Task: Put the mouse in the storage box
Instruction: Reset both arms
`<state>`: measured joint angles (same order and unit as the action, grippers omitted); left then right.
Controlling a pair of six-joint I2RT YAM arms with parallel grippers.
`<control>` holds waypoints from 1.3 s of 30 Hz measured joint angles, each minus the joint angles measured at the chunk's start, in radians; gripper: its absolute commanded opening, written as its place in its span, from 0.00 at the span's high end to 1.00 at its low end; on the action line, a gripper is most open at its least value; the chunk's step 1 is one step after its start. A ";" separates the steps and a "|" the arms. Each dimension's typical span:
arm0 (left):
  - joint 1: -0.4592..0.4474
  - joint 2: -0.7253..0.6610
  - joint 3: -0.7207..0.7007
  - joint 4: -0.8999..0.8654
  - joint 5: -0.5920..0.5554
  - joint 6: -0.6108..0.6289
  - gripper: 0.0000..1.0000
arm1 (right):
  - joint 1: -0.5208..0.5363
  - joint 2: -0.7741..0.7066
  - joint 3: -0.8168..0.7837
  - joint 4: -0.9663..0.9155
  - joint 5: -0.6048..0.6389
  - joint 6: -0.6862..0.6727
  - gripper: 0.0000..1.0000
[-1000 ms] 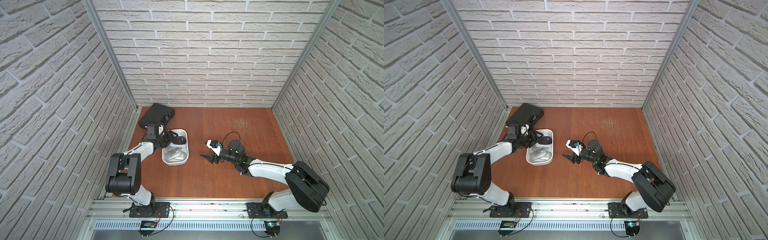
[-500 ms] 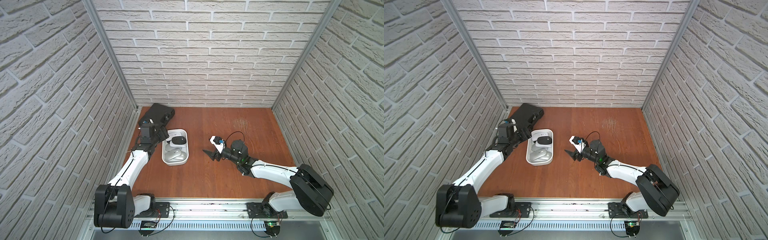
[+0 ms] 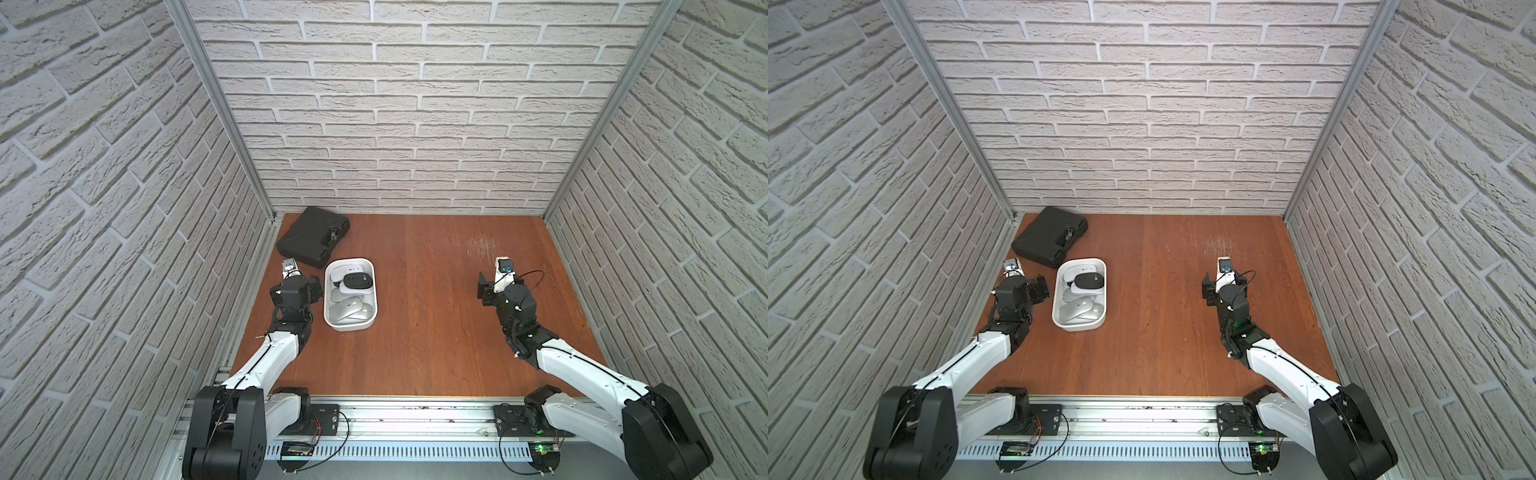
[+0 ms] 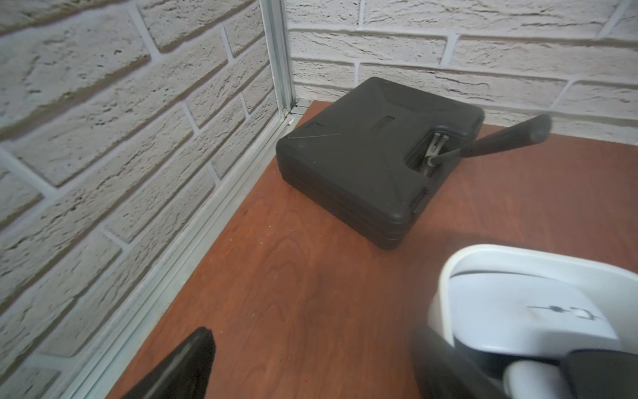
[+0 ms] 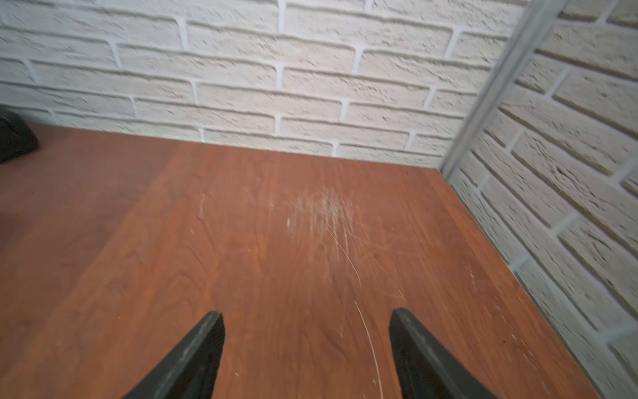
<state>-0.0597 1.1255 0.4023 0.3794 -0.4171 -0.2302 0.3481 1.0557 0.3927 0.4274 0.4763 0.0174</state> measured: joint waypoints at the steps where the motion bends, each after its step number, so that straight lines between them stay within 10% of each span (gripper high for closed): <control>1: 0.006 0.023 -0.031 0.065 -0.004 0.027 0.07 | -0.008 -0.002 -0.009 -0.005 0.013 -0.008 0.22; 19: 0.108 0.393 -0.104 0.560 0.251 0.192 0.02 | -0.238 0.542 -0.145 0.643 -0.049 -0.055 0.23; 26: 0.114 0.422 -0.036 0.518 0.293 0.219 0.02 | -0.283 0.520 -0.039 0.562 -0.143 -0.045 0.26; 28: 0.118 0.422 -0.026 0.510 0.308 0.220 0.02 | -0.293 0.518 -0.032 0.561 -0.157 -0.039 0.01; 39: 0.122 0.422 -0.025 0.492 0.325 0.219 0.01 | -0.297 0.517 -0.033 0.539 -0.182 -0.029 0.01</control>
<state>0.0628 1.5478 0.3771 0.8711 -0.0921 -0.0109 0.0513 1.5730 0.3599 0.9665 0.2939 -0.0116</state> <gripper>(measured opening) 0.984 0.988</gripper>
